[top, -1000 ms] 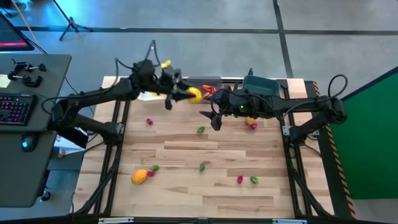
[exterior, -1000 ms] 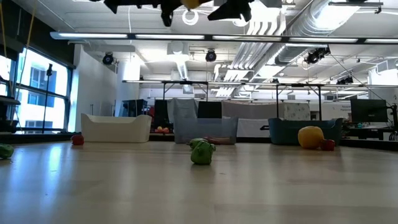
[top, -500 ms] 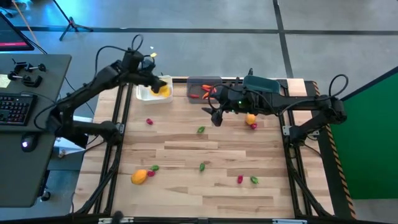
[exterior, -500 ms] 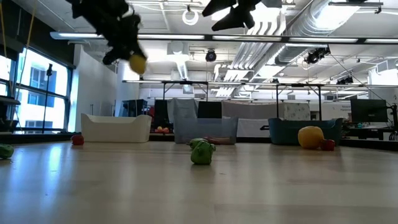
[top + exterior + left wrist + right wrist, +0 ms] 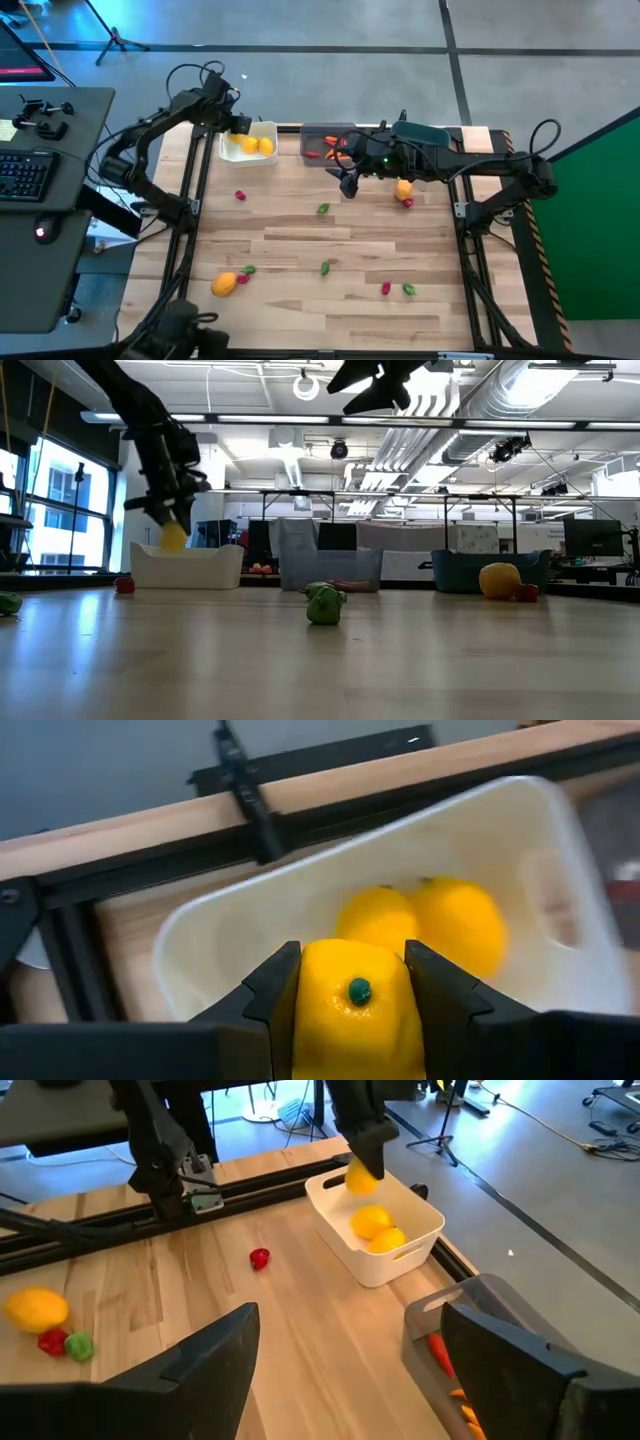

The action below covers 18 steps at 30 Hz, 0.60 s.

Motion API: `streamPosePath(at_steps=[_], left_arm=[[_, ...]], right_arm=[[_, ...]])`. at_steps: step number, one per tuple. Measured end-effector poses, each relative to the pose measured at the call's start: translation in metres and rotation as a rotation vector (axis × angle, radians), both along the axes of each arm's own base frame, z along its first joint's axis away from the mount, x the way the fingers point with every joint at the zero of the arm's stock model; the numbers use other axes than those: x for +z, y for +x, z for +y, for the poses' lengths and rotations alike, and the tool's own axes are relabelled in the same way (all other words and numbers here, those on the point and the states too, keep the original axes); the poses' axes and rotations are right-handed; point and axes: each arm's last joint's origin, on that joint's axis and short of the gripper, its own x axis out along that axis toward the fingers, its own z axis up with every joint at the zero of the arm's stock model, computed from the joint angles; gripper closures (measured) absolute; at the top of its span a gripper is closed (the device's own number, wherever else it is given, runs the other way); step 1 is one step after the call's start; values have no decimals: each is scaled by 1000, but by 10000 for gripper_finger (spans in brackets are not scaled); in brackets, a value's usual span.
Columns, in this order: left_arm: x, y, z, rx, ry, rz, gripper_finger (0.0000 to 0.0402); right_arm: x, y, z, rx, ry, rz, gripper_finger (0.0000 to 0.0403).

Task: Sort produce into baskets
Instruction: Put the bottom right yellow lemon into the white bin

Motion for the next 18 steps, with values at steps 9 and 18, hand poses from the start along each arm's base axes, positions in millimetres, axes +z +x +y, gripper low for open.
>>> streamPosePath(at_steps=[9,18], left_arm=[[-24,-3,18,17,-16,76,236],[-22,-3,18,22,2,89,178]], right_arm=[[-1,-1,1,-4,13,11,100],[-8,-5,0,-85,72,66,100]])
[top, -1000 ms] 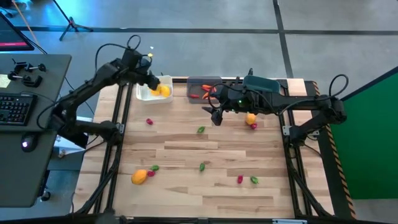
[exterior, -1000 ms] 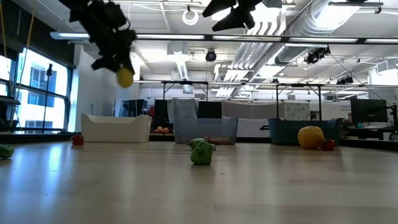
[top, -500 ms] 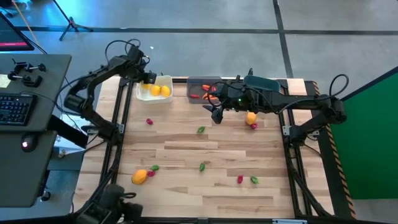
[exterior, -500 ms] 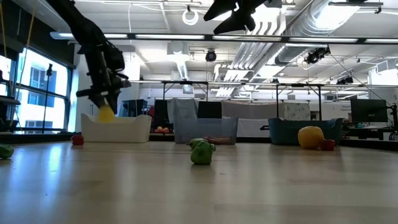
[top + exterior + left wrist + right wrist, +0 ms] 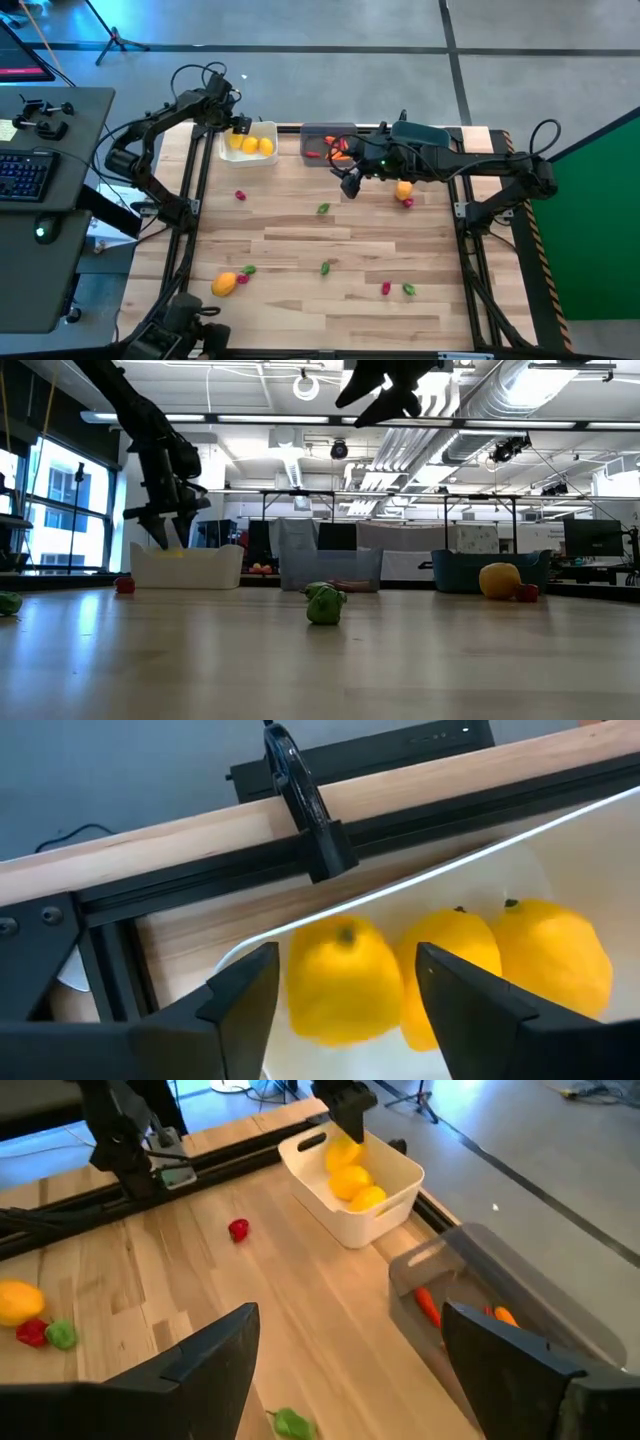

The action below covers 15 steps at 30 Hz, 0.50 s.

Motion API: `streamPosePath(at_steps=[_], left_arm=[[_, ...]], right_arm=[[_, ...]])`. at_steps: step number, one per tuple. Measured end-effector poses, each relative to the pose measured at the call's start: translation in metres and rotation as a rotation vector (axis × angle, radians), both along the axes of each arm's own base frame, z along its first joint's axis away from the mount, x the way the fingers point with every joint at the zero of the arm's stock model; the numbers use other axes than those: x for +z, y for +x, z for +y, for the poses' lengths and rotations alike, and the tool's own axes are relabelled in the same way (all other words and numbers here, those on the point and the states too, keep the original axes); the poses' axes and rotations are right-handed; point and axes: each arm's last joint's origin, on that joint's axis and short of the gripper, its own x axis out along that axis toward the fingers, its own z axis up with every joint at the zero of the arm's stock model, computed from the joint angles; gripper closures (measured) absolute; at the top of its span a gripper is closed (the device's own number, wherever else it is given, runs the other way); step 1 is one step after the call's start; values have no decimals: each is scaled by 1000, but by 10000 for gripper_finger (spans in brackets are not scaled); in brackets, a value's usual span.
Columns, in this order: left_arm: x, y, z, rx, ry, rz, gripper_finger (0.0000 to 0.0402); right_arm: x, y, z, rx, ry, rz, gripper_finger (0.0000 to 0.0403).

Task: Sort produce into baskets
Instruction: Put the bottom right yellow lemon into the white bin, then put the top yellow lemon into the white bin

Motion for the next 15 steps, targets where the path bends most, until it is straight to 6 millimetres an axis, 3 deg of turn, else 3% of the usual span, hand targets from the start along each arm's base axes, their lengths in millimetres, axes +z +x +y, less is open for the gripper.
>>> streamPosePath(at_steps=[6,9,15], left_arm=[[10,1,-7,-58,30,9,169],[29,5,-19,-104,109,-20,182],[80,16,-54,-190,305,-159,212]], right_arm=[[-5,-7,1,-37,61,74,100],[-9,-21,2,-98,141,191,100],[-35,-58,2,-263,345,540,100]])
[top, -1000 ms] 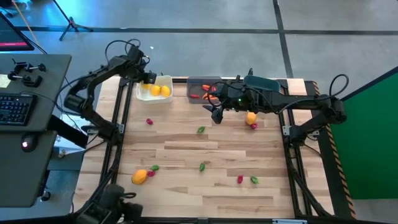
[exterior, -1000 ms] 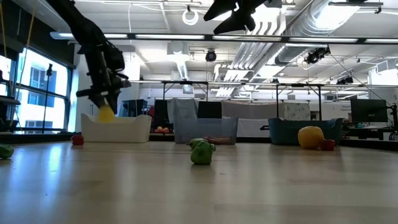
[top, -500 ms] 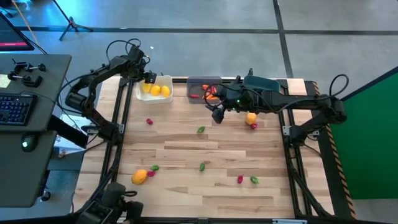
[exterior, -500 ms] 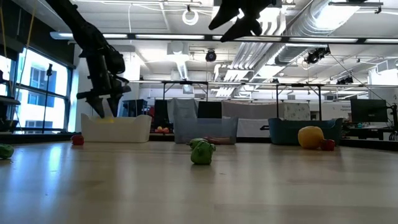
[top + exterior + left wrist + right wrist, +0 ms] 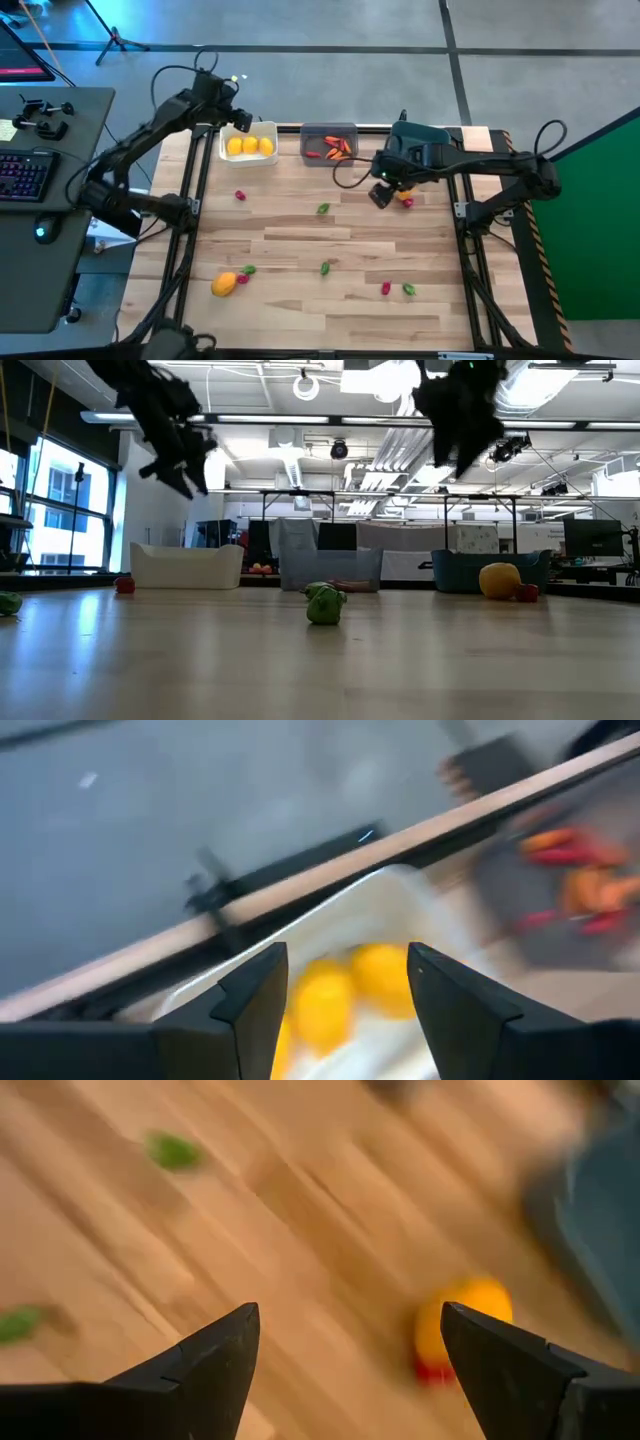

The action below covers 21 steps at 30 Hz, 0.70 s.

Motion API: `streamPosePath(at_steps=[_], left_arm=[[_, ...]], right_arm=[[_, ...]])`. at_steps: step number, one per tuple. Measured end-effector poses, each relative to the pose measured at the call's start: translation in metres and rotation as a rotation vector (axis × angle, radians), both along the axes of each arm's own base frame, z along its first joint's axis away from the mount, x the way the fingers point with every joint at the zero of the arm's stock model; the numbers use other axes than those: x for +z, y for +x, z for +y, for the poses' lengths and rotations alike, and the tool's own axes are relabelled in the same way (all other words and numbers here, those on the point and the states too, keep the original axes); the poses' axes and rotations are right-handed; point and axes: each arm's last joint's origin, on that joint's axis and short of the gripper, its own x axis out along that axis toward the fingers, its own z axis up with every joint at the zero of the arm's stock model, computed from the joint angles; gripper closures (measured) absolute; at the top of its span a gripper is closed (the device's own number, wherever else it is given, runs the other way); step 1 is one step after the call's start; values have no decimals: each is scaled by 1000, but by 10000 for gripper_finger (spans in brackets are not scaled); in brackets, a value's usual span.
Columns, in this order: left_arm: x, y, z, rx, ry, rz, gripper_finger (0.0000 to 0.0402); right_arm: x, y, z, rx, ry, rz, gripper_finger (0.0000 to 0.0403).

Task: Sort produce into baskets
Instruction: Put the top yellow lemon into the white bin

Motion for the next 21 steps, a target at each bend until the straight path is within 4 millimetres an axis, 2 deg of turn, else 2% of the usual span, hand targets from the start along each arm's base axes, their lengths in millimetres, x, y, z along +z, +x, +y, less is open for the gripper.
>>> streamPosePath(at_steps=[5,8,15,21], left_arm=[[27,6,-28,-89,36,-172,227],[32,9,-42,-123,72,-267,236],[5,8,-71,-173,79,-575,260],[-11,1,-88,-166,70,-668,269]], right_arm=[[-37,-21,-11,-327,147,138,100],[-61,-28,-18,-475,166,154,100],[-105,-41,-32,-742,160,93,100],[-133,-50,-41,-872,123,20,100]])
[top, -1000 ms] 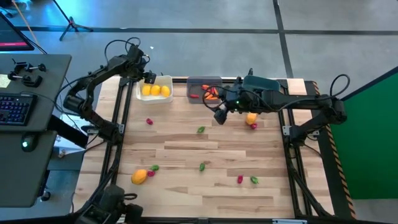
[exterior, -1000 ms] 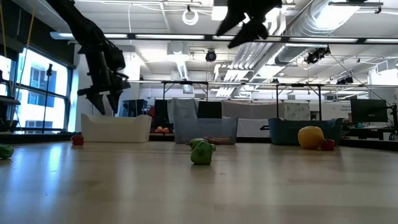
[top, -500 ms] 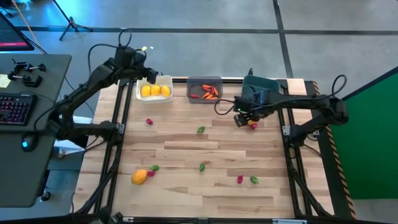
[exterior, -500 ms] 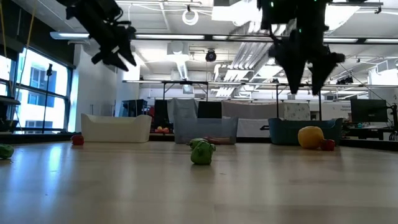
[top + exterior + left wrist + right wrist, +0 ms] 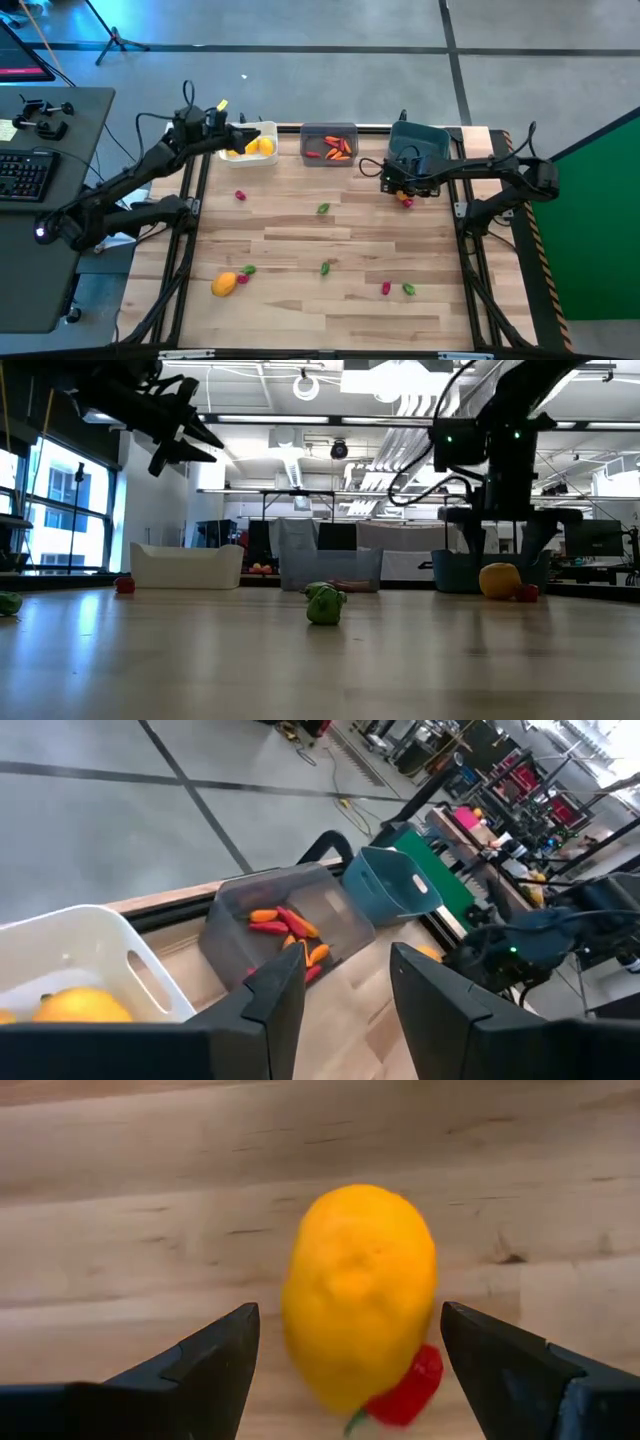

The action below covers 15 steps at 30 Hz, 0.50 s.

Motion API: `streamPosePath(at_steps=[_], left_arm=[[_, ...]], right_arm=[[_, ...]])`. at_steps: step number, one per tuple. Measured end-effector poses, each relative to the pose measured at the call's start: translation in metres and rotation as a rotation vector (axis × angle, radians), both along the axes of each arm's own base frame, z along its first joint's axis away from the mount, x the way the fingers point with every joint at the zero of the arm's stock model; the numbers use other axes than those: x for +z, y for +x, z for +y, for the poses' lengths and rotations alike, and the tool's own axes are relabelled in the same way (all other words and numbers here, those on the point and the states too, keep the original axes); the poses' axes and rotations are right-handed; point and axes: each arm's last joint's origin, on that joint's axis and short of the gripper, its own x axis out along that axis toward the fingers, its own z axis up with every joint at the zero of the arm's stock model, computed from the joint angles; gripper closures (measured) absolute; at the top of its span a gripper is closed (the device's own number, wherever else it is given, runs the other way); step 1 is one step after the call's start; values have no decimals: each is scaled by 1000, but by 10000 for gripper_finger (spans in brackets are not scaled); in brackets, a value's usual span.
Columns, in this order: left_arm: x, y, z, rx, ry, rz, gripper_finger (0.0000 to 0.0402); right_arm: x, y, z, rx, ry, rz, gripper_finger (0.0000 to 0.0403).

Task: Sort produce into baskets
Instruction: Put the top yellow lemon into the white bin

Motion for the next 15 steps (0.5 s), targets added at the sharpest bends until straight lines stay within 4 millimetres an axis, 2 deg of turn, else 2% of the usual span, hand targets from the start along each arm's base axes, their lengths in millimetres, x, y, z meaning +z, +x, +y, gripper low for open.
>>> streamPosePath(at_steps=[8,11,15], left_arm=[[1,-7,-8,1,16,-22,269],[2,-8,-10,-1,23,-29,269],[3,-6,-12,-19,34,-39,272]], right_arm=[[-26,-12,-1,-26,-8,-26,108],[-29,-11,0,0,-8,-35,143],[-26,-7,2,51,-16,-44,217]])
